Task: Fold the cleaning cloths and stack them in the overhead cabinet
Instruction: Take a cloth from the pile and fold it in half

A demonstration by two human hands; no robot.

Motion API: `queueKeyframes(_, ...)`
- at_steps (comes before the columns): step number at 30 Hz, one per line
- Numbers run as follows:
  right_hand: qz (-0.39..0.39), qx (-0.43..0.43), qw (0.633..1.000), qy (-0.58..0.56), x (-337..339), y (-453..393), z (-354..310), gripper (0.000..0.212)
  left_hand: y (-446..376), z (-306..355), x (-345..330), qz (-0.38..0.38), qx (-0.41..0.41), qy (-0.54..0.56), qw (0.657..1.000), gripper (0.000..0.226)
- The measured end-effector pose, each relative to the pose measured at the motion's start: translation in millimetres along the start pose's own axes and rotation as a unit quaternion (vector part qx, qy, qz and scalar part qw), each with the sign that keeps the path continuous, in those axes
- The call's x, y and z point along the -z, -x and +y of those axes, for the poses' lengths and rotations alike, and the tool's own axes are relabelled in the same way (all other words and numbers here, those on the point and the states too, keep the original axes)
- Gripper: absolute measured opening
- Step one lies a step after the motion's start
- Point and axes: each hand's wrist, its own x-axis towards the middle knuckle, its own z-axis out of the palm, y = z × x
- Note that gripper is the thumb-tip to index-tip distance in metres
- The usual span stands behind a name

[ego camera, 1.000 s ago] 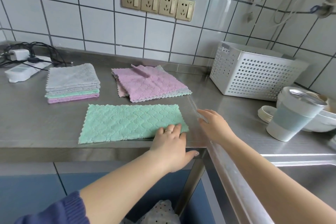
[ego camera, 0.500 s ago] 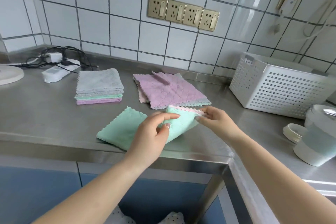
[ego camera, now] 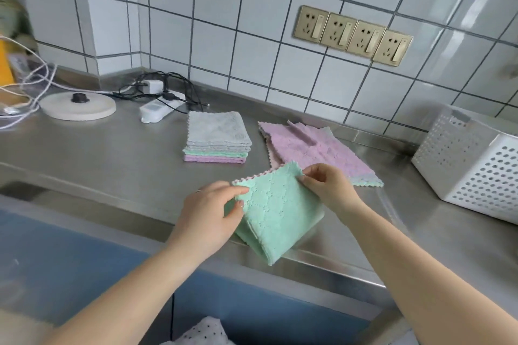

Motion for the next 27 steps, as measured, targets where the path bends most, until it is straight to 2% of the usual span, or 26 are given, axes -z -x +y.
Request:
queueKeyframes(2, -0.025, -0.003, 0.997, 0.072, -10, -8, -7, 0.008, 3, -9, 3, 0.003, -0.028, -0.063, 0.998, 0.036)
queueKeyframes(5, -0.053, -0.007, 0.989, 0.137, -24, -17, -13, 0.008, 7, -23, 2, -0.024, -0.025, -0.131, 0.991, 0.032)
queueKeyframes(10, -0.082, -0.015, 0.979, 0.183, -32, -19, -10, 0.004, 3, -32, 3, -0.019, -0.042, -0.135, 0.99, 0.031)
queueKeyframes(16, -0.023, 0.033, 0.984, 0.175, -37, -21, -7, 0.004, -4, -38, 7, -0.004, -0.054, -0.111, 0.992, 0.03)
queueKeyframes(20, -0.065, 0.013, 0.973, 0.222, -44, -24, -8, 0.008, -4, -42, 5, -0.001, -0.058, -0.164, 0.985, 0.027)
queueKeyframes(22, -0.057, 0.032, 0.966, 0.248, -45, -25, -7, 0.014, 0, -43, 5, 0.014, -0.068, -0.187, 0.98, 0.026)
queueKeyframes(24, -0.034, 0.065, 0.961, 0.267, -44, -25, -8, 0.015, 3, -42, 4, 0.012, -0.121, -0.194, 0.973, 0.031)
queueKeyframes(27, -0.011, 0.081, 0.968, 0.239, -45, -24, -9, 0.012, 8, -39, 0, -0.036, -0.233, -0.181, 0.955, 0.038)
